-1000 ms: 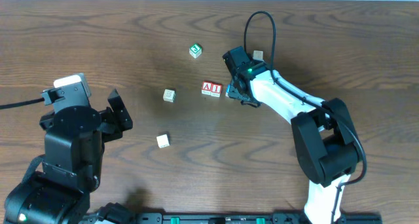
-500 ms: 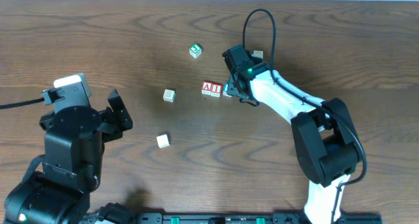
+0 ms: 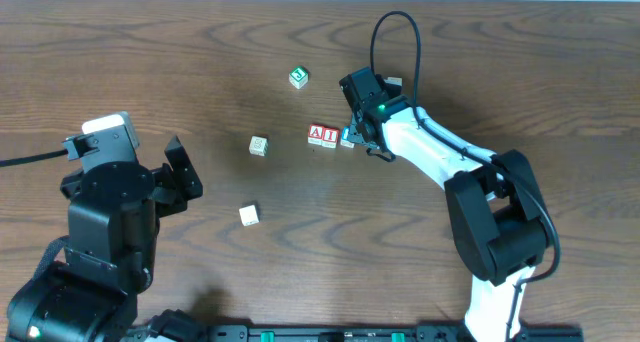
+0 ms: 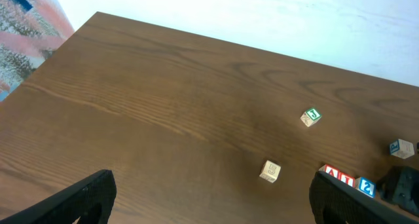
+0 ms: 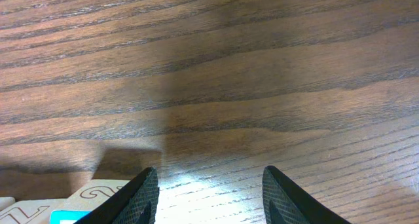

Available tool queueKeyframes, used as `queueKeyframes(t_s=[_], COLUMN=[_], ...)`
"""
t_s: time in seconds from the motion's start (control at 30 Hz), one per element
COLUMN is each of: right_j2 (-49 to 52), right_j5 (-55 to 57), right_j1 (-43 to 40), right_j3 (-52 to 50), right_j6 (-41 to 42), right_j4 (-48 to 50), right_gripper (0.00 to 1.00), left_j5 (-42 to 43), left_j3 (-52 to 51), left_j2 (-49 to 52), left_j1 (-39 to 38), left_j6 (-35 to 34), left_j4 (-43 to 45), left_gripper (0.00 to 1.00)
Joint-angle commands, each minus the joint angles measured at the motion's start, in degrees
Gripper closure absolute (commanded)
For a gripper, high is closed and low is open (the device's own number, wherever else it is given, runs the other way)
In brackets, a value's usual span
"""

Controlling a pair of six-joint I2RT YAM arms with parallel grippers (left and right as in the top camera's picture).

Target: Spell out Ai2

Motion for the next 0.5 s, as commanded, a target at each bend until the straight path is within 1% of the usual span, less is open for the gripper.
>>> queueKeyframes(t_s=[0.0, 0.47], right_j2=[0.61, 0.61], right_j5=[0.81, -1.01], right_j1=[0.37, 0.37], right_j3=[-0.28, -0.28], right_j6=[-0.66, -0.61], right_j4=[0.20, 1.92], right_gripper=[0.49, 0.49], left_j5=[-1.03, -1.03], left_j3=[0.44, 0.42], left_j2=[0.04, 0.04], left_j1=[0.02, 0.02], left_j6=[0.81, 0.81], left_j4=[-0.17, -0.17], left_gripper=[0.05, 0.04])
